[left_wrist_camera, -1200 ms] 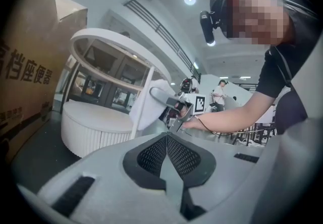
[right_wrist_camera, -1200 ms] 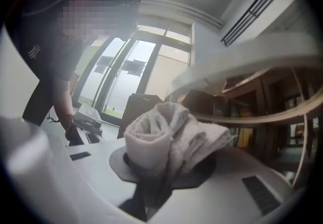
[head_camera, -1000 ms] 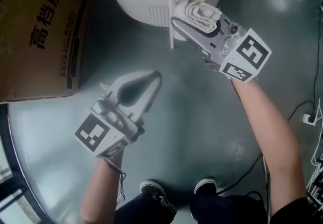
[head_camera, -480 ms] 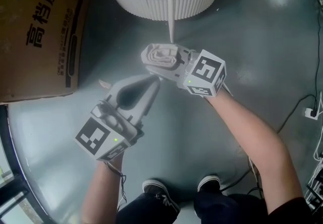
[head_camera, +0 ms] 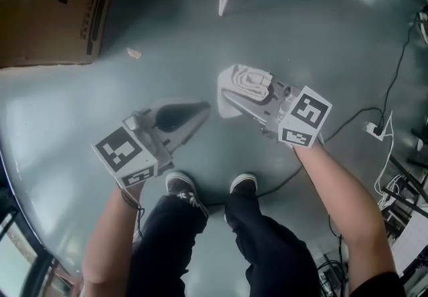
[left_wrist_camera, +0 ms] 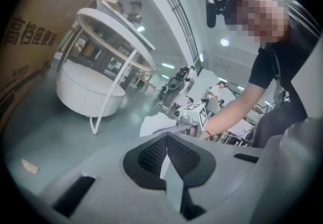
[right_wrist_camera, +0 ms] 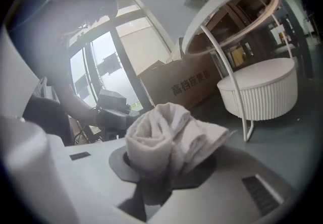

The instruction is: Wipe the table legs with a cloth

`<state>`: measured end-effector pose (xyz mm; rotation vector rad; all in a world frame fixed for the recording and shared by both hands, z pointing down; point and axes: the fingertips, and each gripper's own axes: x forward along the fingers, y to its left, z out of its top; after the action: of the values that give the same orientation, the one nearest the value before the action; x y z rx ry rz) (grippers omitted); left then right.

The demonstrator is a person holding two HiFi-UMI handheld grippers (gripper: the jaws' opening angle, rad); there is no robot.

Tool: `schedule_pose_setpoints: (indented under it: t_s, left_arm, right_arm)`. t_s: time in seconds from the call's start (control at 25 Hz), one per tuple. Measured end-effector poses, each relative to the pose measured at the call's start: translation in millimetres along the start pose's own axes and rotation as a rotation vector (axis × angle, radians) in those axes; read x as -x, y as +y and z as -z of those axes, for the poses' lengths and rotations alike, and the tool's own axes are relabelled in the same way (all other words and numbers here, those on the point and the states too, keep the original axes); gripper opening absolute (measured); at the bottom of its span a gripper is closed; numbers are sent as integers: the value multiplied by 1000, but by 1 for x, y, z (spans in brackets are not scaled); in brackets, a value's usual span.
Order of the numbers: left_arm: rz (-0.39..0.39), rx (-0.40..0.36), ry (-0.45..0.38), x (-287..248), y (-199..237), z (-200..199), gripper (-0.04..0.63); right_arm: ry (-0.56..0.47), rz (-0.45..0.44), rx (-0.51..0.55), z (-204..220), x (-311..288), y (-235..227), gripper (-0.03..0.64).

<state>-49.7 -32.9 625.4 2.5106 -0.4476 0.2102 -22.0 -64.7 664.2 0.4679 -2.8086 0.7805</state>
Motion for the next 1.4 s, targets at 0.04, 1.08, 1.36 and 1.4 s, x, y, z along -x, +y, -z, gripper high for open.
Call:
schedule_pose_setpoints:
  t_s: [0.04, 1.08, 1.36, 1.4]
  left_arm:
    - [19, 12, 30, 10, -22, -4, 5]
    - [-128, -256, -359, 274, -554, -551, 5]
    - [-113, -365, -346, 321, -641, -548, 5]
    - [-107, -366, -348, 326, -651, -542, 5]
  right_arm:
    - [16, 7, -12, -8, 11, 18, 86]
    - [-227, 11, 300, -557, 385, 536, 86]
    - [-274, 65, 366, -576, 412, 633, 86]
    - [-284, 57, 343, -572, 415, 648, 86]
